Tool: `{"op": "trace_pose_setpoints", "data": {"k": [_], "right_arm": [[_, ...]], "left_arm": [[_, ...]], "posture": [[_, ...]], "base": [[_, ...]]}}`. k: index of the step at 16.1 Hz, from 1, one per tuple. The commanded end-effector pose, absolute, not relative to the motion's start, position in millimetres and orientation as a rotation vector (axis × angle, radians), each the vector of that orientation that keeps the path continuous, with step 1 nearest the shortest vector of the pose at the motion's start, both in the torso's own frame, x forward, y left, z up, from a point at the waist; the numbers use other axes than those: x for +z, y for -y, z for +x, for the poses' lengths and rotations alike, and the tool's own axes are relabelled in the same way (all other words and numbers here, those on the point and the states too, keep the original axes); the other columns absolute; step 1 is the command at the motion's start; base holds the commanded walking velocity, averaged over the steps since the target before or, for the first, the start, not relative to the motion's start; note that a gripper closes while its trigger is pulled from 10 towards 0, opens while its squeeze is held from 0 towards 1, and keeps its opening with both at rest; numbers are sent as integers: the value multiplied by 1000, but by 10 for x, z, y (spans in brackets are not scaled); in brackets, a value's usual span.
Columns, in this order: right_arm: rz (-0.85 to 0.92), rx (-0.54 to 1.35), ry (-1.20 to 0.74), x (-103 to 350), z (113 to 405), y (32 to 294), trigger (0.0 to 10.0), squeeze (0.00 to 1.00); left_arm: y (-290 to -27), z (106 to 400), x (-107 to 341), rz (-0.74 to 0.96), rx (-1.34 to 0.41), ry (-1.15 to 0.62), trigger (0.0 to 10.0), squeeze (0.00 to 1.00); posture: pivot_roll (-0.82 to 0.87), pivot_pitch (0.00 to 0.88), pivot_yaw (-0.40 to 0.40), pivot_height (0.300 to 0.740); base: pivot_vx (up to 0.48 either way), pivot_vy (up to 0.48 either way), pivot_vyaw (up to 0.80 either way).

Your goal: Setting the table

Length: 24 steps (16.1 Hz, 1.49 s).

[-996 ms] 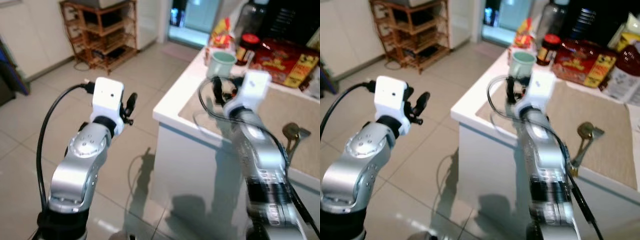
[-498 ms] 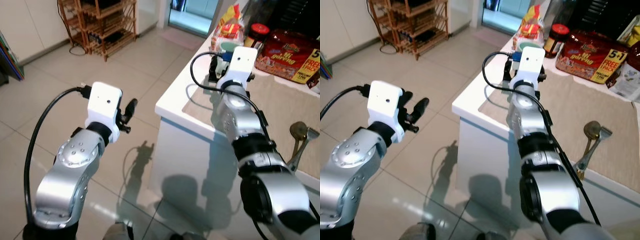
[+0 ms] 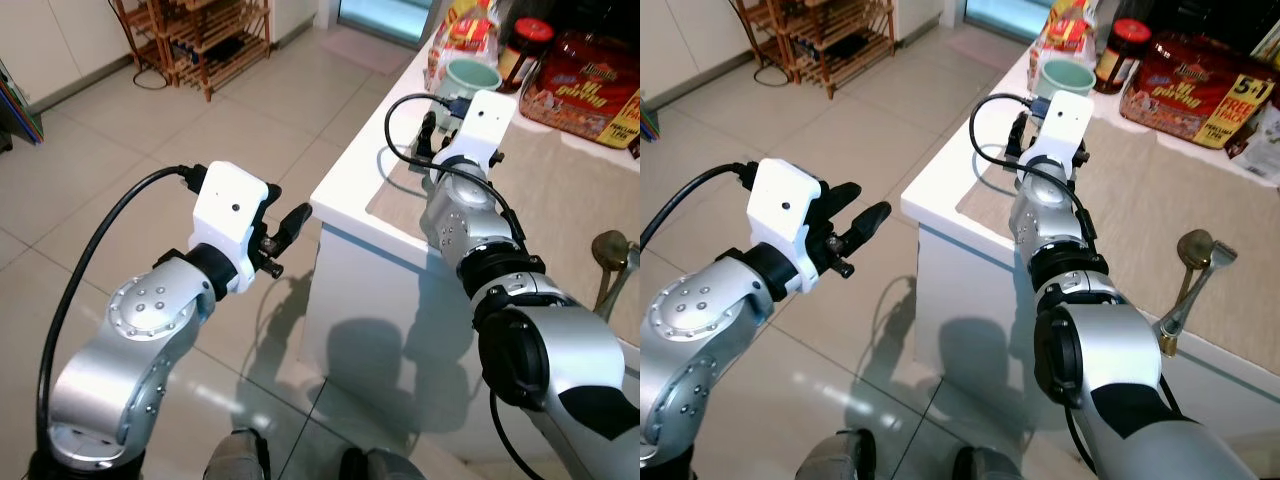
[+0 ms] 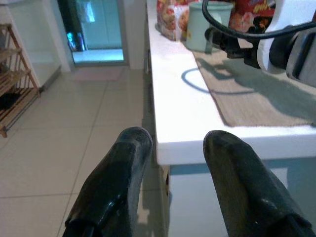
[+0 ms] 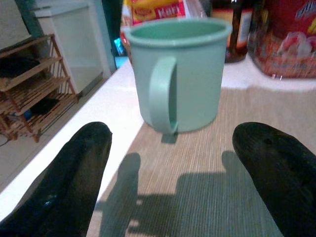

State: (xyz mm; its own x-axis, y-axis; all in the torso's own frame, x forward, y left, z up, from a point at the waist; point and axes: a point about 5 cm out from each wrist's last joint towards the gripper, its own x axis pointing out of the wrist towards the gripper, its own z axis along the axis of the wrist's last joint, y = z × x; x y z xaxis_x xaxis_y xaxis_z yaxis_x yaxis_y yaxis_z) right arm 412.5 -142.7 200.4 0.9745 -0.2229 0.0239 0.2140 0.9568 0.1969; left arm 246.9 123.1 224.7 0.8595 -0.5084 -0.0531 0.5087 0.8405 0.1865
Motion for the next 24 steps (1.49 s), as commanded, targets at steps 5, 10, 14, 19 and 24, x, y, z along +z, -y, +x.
{"op": "trace_pose_setpoints", "data": {"k": [5,10,14,19,24], "right_arm": [[219,-217,119,2190,4168,1557,10000,0],[257,-80,249,2397,4181,1424,10000,0],[221,-92,265,2469,4190,1381,10000,0],[209,-92,320,2689,4212,1361,10000,0],[207,-111,350,2837,4223,1389,10000,0]], "left_arm": [[-1262,2363,2438,233,-588,30,10000,0],[-1235,2319,2564,234,-595,78,10000,0],[-1186,2283,2587,242,-620,68,10000,0],[-1204,2250,2600,248,-628,57,10000,0],[-1205,2220,2604,249,-640,47,10000,0]], "posture": [[302,273,-88,740],[320,317,-127,740],[342,333,-130,740],[358,332,-133,740],[360,329,-136,740]], "base": [[0,0,0],[0,0,0],[0,0,0],[0,0,0],[0,0,0]]}}
